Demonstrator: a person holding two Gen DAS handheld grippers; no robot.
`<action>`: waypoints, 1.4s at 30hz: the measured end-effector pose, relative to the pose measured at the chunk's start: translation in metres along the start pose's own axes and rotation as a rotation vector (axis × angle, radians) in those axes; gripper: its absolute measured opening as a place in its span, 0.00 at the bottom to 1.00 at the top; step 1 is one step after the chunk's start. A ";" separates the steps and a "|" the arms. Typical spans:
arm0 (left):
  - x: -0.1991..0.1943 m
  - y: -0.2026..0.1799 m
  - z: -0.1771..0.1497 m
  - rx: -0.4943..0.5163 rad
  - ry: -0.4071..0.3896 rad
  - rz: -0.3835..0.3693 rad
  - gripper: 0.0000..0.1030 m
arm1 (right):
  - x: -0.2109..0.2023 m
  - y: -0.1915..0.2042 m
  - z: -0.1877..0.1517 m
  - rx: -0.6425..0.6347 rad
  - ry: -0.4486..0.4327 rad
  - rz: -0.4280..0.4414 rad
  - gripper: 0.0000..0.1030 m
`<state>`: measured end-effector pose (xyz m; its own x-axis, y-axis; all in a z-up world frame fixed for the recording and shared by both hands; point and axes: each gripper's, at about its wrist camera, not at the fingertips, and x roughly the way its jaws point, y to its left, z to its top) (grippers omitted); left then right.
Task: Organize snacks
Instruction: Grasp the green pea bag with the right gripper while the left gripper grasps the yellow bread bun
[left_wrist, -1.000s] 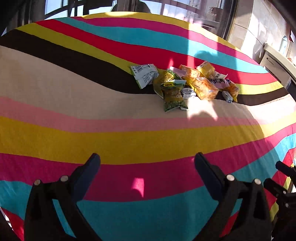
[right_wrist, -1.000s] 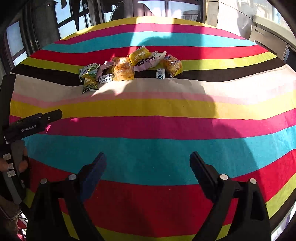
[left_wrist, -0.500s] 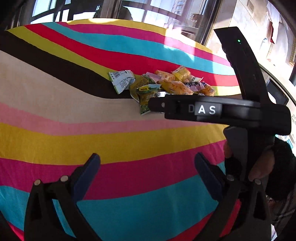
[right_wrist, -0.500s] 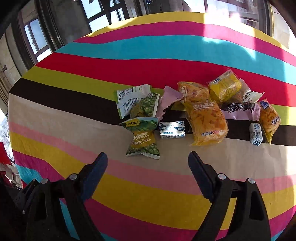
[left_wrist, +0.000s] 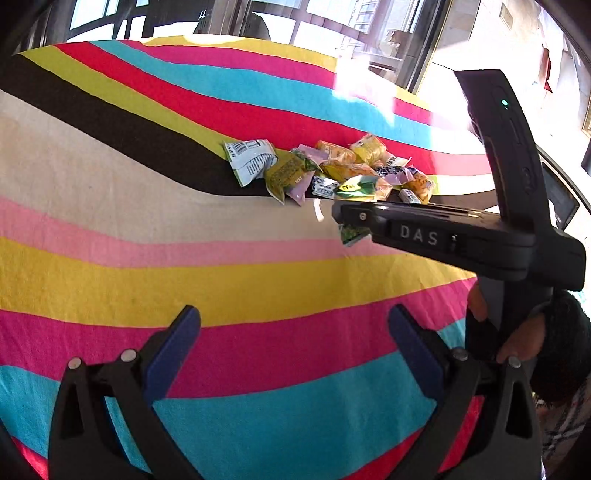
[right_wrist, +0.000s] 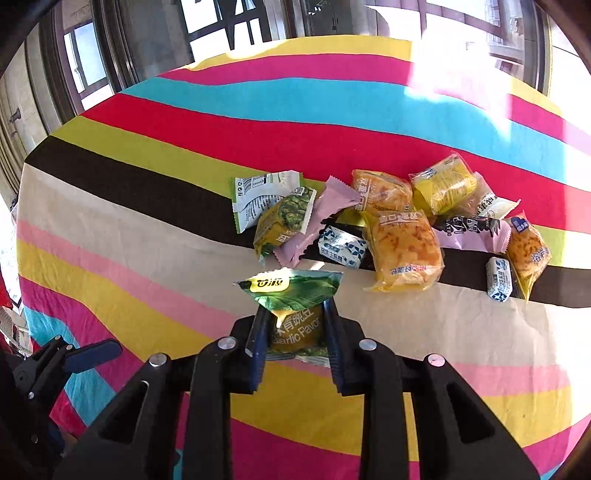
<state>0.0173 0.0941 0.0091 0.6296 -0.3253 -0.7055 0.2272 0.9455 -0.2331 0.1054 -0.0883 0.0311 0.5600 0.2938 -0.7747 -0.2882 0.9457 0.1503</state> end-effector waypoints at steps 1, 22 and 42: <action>0.000 -0.001 0.000 0.000 0.002 0.002 0.98 | -0.015 -0.009 -0.012 0.013 -0.014 -0.018 0.27; 0.142 -0.096 0.106 -0.092 0.157 0.057 0.98 | -0.069 -0.071 -0.094 0.166 -0.005 -0.190 0.28; 0.010 -0.054 0.004 -0.024 0.014 -0.003 0.46 | -0.068 -0.074 -0.093 0.187 -0.012 -0.169 0.28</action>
<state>0.0139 0.0395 0.0174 0.6185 -0.3284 -0.7138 0.2116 0.9445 -0.2512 0.0169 -0.1915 0.0153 0.5972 0.1302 -0.7915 -0.0419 0.9905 0.1313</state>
